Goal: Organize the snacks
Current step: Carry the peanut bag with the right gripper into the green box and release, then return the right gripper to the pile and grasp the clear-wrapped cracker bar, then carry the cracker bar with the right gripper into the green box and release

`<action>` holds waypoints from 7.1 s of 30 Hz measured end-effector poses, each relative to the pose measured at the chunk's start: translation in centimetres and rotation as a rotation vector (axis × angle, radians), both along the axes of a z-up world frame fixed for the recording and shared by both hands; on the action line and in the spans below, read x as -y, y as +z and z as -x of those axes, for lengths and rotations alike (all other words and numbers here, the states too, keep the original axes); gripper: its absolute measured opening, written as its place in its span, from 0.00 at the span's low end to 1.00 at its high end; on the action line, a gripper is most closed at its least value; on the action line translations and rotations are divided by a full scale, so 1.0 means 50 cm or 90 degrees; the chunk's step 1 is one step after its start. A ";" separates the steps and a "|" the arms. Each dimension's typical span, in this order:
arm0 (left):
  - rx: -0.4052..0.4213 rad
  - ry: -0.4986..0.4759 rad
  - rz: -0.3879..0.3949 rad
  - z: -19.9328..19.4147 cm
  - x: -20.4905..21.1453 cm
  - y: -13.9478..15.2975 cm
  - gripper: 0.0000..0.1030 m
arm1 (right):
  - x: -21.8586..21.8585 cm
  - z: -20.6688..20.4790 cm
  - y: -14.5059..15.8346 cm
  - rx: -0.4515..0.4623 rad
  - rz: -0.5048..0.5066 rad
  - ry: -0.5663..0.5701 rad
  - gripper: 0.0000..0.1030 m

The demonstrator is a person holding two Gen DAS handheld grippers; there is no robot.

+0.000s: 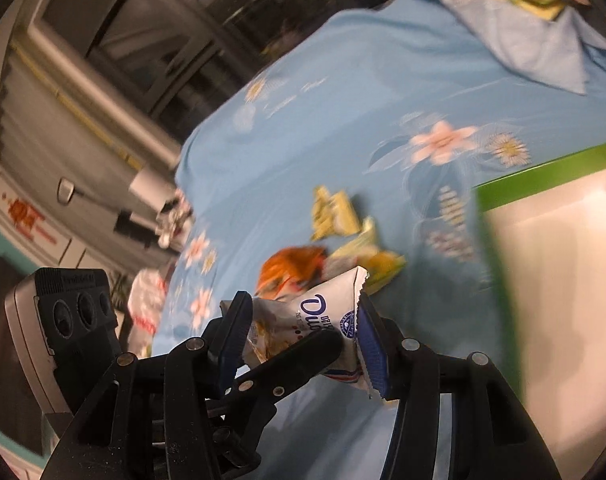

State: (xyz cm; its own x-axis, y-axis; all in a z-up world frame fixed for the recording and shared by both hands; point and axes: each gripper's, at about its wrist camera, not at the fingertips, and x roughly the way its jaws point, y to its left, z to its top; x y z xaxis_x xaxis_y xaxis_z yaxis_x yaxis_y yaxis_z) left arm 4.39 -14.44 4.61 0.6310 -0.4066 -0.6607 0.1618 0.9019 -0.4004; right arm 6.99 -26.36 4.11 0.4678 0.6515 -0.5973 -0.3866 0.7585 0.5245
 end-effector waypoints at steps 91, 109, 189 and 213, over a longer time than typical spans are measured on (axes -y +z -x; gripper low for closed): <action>-0.213 0.183 0.114 0.036 -0.075 -0.180 0.37 | -0.040 -0.095 -0.185 -0.171 0.120 0.042 0.67; -0.181 0.153 0.063 0.024 -0.062 -0.178 0.25 | -0.034 -0.077 -0.202 -0.185 0.125 0.050 0.59; -0.074 0.110 0.038 0.052 -0.039 -0.055 0.24 | -0.017 -0.030 -0.092 -0.085 0.043 0.042 0.53; 0.066 0.011 0.037 -0.018 0.090 0.092 0.22 | 0.110 -0.023 0.088 0.068 0.011 -0.069 0.53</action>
